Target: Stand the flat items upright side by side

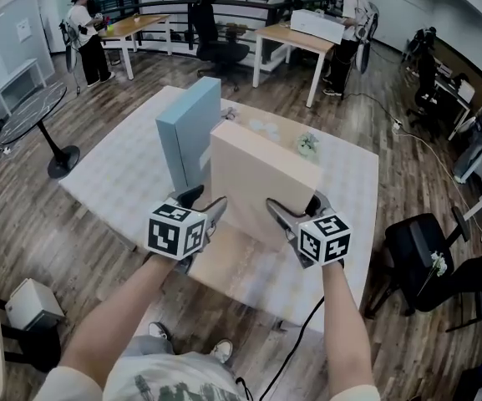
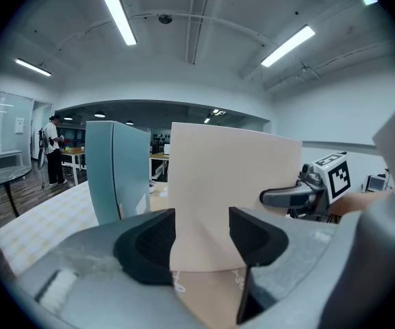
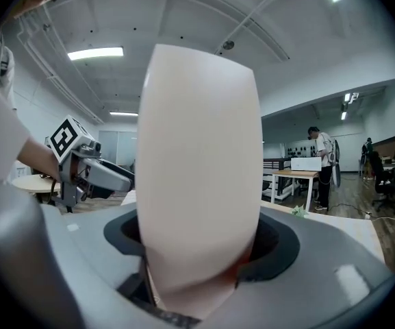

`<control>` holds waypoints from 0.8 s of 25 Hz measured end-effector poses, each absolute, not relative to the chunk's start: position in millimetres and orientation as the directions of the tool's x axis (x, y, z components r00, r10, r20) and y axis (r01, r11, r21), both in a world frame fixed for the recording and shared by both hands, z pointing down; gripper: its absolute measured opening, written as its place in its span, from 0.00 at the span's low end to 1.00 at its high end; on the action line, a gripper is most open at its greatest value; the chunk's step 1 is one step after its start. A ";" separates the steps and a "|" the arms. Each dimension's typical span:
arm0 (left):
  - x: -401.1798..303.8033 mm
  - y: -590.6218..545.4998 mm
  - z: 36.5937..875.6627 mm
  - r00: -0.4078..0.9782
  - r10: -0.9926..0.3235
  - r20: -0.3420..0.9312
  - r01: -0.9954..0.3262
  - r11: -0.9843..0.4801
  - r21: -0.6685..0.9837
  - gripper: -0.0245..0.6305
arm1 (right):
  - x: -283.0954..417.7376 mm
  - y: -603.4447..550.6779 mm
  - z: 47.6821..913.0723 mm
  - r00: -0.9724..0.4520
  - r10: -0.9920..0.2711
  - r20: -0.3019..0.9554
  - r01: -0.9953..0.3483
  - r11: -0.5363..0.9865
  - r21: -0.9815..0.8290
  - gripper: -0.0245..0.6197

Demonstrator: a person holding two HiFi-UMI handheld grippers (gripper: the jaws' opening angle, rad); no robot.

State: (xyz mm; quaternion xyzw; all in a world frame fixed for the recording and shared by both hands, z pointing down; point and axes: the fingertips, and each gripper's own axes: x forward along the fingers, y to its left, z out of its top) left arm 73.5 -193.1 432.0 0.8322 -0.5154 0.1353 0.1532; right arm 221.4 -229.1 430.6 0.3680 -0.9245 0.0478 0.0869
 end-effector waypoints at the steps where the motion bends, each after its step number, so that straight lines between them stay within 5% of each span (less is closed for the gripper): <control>1: 70.5 -194.2 432.4 0.431 -0.817 0.382 -0.900 -0.420 0.117 0.43 | 221.2 -229.4 430.2 -0.701 -0.687 0.192 -0.702 0.712 -0.021 0.59; 20: -37.8 -225.6 428.4 0.450 -0.814 0.366 -0.892 -0.424 0.155 0.43 | 156.1 -235.0 424.7 -0.361 -0.922 0.144 -0.923 0.375 0.085 0.57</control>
